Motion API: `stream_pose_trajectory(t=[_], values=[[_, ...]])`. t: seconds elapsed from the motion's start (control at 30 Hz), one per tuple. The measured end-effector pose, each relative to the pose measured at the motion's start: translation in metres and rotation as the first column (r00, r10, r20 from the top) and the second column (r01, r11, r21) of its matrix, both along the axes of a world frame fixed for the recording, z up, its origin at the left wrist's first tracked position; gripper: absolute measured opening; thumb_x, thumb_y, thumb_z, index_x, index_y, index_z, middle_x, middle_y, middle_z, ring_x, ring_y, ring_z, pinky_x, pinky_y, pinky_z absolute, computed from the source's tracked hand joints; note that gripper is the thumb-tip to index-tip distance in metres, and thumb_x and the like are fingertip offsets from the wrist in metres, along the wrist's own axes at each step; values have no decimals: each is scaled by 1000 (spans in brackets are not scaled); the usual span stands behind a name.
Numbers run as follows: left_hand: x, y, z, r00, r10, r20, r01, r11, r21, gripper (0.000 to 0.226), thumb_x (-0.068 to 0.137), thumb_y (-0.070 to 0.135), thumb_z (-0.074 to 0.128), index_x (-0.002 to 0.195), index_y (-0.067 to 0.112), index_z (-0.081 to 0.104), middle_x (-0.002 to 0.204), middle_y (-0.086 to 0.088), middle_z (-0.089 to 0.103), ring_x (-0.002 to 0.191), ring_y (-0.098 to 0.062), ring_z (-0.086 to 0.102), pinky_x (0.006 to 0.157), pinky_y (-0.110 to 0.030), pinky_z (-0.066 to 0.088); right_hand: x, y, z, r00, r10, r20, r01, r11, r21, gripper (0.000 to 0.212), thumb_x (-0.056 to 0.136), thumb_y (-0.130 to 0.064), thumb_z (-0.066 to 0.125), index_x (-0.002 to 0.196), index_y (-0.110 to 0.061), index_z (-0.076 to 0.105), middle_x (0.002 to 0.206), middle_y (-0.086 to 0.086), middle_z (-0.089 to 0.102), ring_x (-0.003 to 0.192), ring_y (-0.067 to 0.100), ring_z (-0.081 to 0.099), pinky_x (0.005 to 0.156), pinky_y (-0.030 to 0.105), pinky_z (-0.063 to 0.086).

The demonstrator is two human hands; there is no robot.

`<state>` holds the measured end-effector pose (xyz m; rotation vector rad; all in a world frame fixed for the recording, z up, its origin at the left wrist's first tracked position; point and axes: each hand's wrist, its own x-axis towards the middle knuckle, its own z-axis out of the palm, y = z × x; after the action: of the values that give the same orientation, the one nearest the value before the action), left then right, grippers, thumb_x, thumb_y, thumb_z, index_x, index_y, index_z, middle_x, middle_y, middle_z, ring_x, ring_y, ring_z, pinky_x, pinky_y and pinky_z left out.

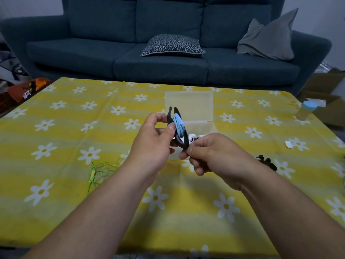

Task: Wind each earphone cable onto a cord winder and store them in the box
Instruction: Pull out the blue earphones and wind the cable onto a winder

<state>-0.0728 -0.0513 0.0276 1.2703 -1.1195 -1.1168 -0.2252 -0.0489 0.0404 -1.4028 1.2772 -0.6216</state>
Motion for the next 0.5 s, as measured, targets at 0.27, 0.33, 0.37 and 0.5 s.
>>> stream_pose_trajectory(t=[0.27, 0.33, 0.37, 0.5], values=[[0, 1, 7, 967, 22, -256, 18, 988, 155, 10, 103, 19, 48, 111, 16, 55, 88, -6, 74, 65, -19, 70, 59, -30, 54, 0, 2, 9, 977, -20, 211, -26, 976, 215, 29, 101, -16, 50, 90, 2, 70, 53, 2, 48, 46, 17, 44, 50, 25, 42], [-1, 2, 7, 989, 26, -148, -12, 995, 96, 8, 103, 20, 48, 109, 20, 54, 89, -6, 74, 68, -15, 70, 58, -28, 51, 1, 3, 10, 978, -37, 205, -10, 975, 223, 31, 101, -18, 50, 86, 0, 70, 52, 2, 47, 46, 16, 43, 50, 26, 41], [-1, 1, 6, 995, 29, -96, -23, 998, 59, 7, 103, 20, 49, 107, 22, 54, 88, -6, 74, 70, -13, 69, 58, -26, 50, 1, 4, 10, 978, -52, 204, 5, 974, 225, 31, 101, -19, 51, 85, -1, 70, 52, 1, 46, 45, 16, 42, 50, 26, 40], [-2, 2, 4, 989, 54, 135, -40, 993, -107, 9, 101, 19, 51, 107, 26, 52, 89, -5, 69, 74, -15, 66, 61, -26, 50, 4, 5, 13, 972, -102, 212, 60, 979, 195, 34, 101, -24, 53, 81, -2, 69, 50, 0, 42, 43, 16, 38, 49, 26, 35]])
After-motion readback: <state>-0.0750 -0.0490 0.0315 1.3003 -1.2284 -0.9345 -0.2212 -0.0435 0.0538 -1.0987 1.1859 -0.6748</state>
